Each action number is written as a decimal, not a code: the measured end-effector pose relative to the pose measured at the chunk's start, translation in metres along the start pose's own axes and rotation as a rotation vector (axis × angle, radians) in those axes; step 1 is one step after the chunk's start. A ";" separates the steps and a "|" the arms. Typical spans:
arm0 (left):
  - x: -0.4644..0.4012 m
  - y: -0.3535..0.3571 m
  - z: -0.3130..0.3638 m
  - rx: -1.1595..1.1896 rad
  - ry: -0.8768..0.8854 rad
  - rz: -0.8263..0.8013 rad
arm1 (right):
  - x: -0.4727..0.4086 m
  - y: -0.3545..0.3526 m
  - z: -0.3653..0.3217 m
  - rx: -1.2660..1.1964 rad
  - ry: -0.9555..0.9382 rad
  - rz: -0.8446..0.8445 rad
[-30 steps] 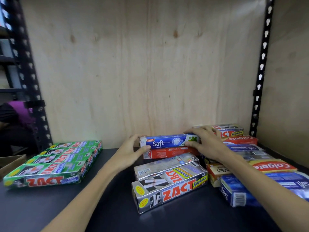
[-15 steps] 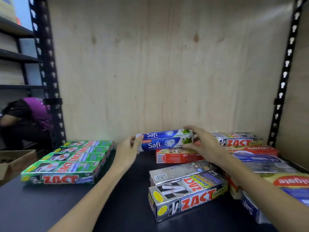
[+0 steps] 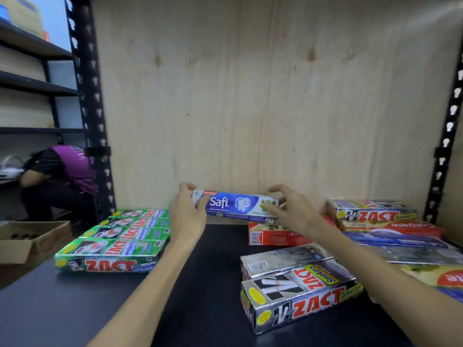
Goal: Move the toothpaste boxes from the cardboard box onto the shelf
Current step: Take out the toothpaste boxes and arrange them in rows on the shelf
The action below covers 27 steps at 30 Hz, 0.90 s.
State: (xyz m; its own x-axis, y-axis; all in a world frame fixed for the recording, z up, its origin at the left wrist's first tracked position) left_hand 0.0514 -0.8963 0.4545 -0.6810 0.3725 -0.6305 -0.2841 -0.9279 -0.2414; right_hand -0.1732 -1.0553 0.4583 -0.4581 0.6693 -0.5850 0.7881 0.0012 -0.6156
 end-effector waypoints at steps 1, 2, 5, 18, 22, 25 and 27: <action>-0.003 -0.006 -0.006 -0.065 -0.010 0.037 | 0.000 0.011 -0.005 -0.013 -0.003 -0.029; -0.005 -0.011 -0.011 -0.110 -0.026 0.063 | -0.001 0.023 -0.007 -0.024 -0.007 -0.058; -0.013 -0.021 -0.023 -0.179 -0.100 0.099 | -0.005 0.046 -0.008 -0.087 0.009 -0.112; -0.014 -0.029 -0.030 -0.496 -0.087 0.037 | -0.001 0.058 -0.024 0.013 -0.037 -0.097; -0.017 -0.011 -0.037 -0.399 -0.051 -0.156 | 0.001 0.058 -0.028 0.060 -0.067 -0.090; -0.017 -0.005 -0.044 -0.388 -0.069 -0.262 | 0.003 0.059 -0.026 0.091 -0.036 -0.122; -0.017 -0.004 -0.043 -0.406 -0.039 -0.271 | 0.003 0.059 -0.023 0.120 -0.035 -0.121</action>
State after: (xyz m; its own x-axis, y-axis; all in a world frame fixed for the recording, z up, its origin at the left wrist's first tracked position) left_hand 0.0931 -0.8991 0.4350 -0.6458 0.5942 -0.4794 -0.1737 -0.7258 -0.6656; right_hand -0.1188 -1.0366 0.4325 -0.5623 0.6437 -0.5192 0.6724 -0.0096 -0.7401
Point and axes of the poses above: each hand's wrist, its own x-axis away from the middle knuckle, its own y-axis out of the palm, z = x × y, the point moved 10 cm from there along -x, towards the middle knuckle, and after that the axes turned 5 degrees about z, right-handed, at the moved point
